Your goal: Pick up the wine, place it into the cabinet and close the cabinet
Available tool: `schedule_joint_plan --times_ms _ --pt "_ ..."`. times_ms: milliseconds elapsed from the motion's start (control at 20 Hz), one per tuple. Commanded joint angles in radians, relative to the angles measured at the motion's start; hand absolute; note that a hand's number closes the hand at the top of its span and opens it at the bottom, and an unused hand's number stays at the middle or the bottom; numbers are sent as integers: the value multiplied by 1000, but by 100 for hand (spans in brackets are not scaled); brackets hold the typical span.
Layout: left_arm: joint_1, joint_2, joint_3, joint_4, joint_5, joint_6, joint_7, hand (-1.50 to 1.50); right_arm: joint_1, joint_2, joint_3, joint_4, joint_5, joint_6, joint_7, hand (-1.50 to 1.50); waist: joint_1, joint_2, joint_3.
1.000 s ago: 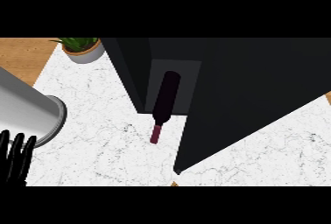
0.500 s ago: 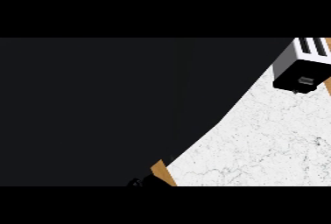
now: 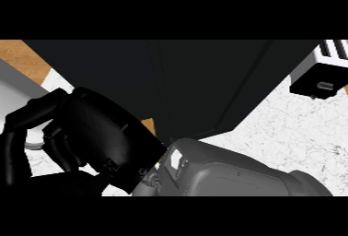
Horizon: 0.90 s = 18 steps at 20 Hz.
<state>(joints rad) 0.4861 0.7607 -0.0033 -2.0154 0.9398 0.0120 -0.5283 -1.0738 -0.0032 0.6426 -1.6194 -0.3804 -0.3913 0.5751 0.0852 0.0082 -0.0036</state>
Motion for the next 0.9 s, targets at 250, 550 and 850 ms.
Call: schedule_joint_plan --times_ms 250,550,850 --pt "-41 23 43 2 31 -39 33 -150 -165 3 -60 308 -426 314 1 150 24 20 1" --pt "12 18 120 48 49 -89 31 -150 -231 3 -163 589 -523 414 -109 150 -9 2 2" --pt "-10 48 200 76 110 -112 76 -150 -275 -34 -230 793 -341 418 -326 150 -27 4 2"
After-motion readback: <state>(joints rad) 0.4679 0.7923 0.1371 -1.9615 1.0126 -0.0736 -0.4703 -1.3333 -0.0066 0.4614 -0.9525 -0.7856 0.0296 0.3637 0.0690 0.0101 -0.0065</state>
